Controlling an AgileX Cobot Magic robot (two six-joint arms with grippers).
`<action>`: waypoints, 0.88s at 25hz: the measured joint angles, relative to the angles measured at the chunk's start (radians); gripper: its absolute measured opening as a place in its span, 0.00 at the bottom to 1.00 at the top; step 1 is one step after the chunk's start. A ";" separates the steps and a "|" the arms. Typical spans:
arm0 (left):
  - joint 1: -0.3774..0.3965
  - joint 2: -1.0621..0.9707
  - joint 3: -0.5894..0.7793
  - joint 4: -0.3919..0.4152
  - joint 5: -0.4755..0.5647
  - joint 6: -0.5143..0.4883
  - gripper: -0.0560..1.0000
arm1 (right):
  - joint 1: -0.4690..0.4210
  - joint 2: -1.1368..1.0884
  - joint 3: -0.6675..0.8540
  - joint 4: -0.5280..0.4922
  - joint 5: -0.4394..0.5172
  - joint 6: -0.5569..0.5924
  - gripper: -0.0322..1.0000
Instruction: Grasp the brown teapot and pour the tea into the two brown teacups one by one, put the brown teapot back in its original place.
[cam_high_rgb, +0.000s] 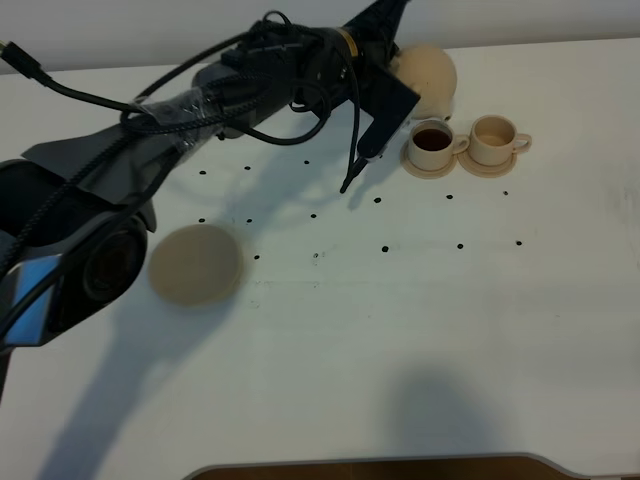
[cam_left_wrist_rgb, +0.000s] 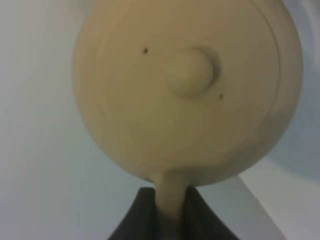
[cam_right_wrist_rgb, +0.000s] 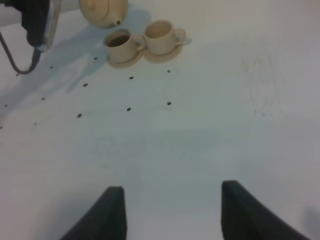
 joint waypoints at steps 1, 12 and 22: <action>0.002 -0.011 0.000 0.000 0.022 -0.037 0.18 | 0.000 0.000 0.000 0.000 0.000 0.000 0.46; 0.013 -0.170 -0.001 0.000 0.478 -0.564 0.18 | 0.000 0.000 0.000 0.000 0.000 0.000 0.46; -0.034 -0.185 -0.001 -0.019 0.872 -1.072 0.18 | 0.000 0.000 0.000 0.000 0.000 0.000 0.46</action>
